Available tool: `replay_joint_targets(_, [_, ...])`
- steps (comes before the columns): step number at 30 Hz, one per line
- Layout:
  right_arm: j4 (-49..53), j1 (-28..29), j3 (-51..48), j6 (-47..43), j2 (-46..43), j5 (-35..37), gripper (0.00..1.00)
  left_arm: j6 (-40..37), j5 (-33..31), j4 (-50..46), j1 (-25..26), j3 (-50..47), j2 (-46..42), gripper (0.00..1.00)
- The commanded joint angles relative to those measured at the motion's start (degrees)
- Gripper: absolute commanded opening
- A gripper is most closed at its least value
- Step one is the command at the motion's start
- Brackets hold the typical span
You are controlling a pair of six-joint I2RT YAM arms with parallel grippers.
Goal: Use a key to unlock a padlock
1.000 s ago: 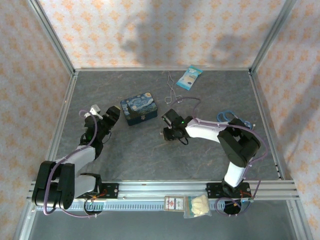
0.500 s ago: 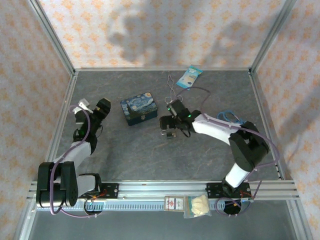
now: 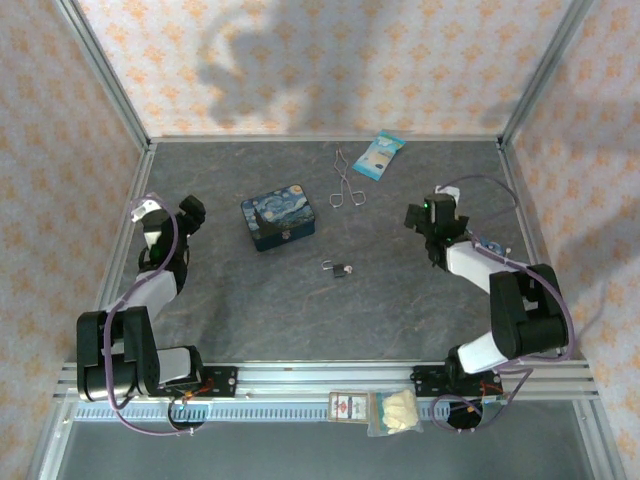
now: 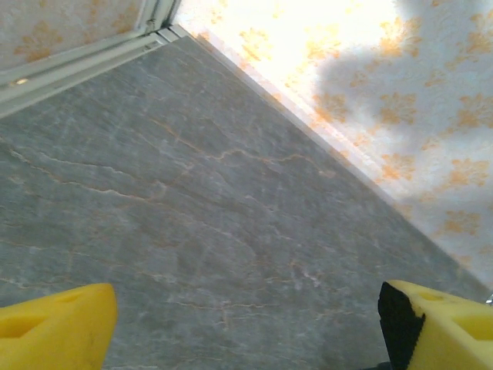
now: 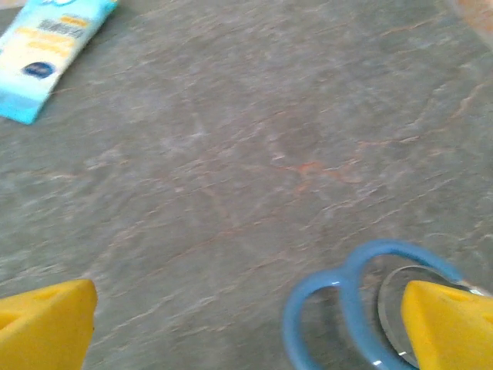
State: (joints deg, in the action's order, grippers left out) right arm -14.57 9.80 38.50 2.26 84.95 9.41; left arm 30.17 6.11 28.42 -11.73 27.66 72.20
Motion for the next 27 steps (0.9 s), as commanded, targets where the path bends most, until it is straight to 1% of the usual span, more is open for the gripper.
replay_joint_targets(1, [-14.2, -1.3, -4.4, -4.6, -1.5, 3.6, 1.0, -5.4, -5.2, 3.1, 0.2, -2.3, -1.6, 0.89])
replay_joint_targets(3, [-18.8, -2.0, -6.8, -6.1, -0.7, 4.0, 1.0, -7.6, -9.7, 4.9, 2.0, -3.6, -1.9, 0.89])
replay_joint_targets(6, [-25.6, -3.2, -9.6, -6.3, 0.1, 2.7, 1.0, -13.2, -18.2, 8.4, 6.0, -5.2, -1.3, 0.89])
replay_joint_targets(8, [-32.1, -3.5, -11.9, -6.0, 0.7, 2.7, 1.0, -14.8, -19.6, 12.2, 7.1, -6.6, -0.5, 0.89])
replay_joint_targets(10, [-35.0, -4.3, -12.6, -4.8, 1.7, 0.7, 1.0, -15.6, -19.9, 17.8, 7.4, -8.9, 0.0, 0.89])
replay_joint_targets(11, [-35.1, -4.4, -12.6, -4.5, 2.5, 0.9, 1.0, -16.4, -20.5, 20.2, 7.8, -9.8, 0.3, 0.89])
replay_joint_targets(13, [-40.7, -4.5, -14.9, -4.9, 3.9, 0.8, 1.0, -18.4, -21.5, 23.4, 8.2, -11.0, 1.3, 0.89])
replay_joint_targets(15, [-41.2, -4.5, -16.0, -4.6, 2.7, 0.2, 1.0, -19.7, -21.2, 26.6, 8.4, -11.8, 3.1, 0.89])
replay_joint_targets(17, [-45.2, -4.7, -19.0, -4.3, 1.4, 0.6, 1.0, -20.1, -19.8, 32.4, 8.5, -13.6, 5.4, 0.89])
replay_joint_targets(20, [-53.1, -5.8, -23.9, -2.8, 0.9, -0.1, 1.0, -22.8, -19.8, 38.4, 9.5, -14.3, 7.9, 0.89])
replay_joint_targets(21, [-56.4, -6.1, -25.2, -2.6, 1.8, 0.0, 1.0, -22.7, -19.2, 37.3, 9.5, -13.9, 8.4, 0.89])
replay_joint_targets(22, [-61.3, -6.1, -26.9, -2.8, 3.3, 0.2, 1.0, -22.9, -18.0, 38.6, 9.5, -14.1, 9.5, 0.9])
replay_joint_targets(23, [-61.3, -6.1, -26.9, -2.9, 3.4, 0.2, 1.0, -23.9, -17.2, 42.3, 9.7, -15.0, 10.6, 0.9])
replay_joint_targets(24, [-57.0, -6.1, -25.9, -2.6, 2.1, 0.2, 1.0, -24.8, -15.6, 43.0, 10.1, -15.6, 10.9, 0.9])
replay_joint_targets(25, [-57.2, -6.1, -25.9, -2.5, 2.0, 0.2, 1.0, -25.4, -13.9, 45.4, 10.3, -16.6, 11.8, 0.9])
replay_joint_targets(26, [-59.5, -6.1, -26.4, -2.8, 2.7, 0.3, 1.0, -25.9, -12.8, 50.2, 10.3, -18.3, 13.6, 0.9])
replay_joint_targets(27, [-58.5, -6.1, -26.3, -2.8, 2.5, 0.3, 1.0, -26.3, -12.3, 57.7, 10.3, -20.2, 16.4, 0.92])
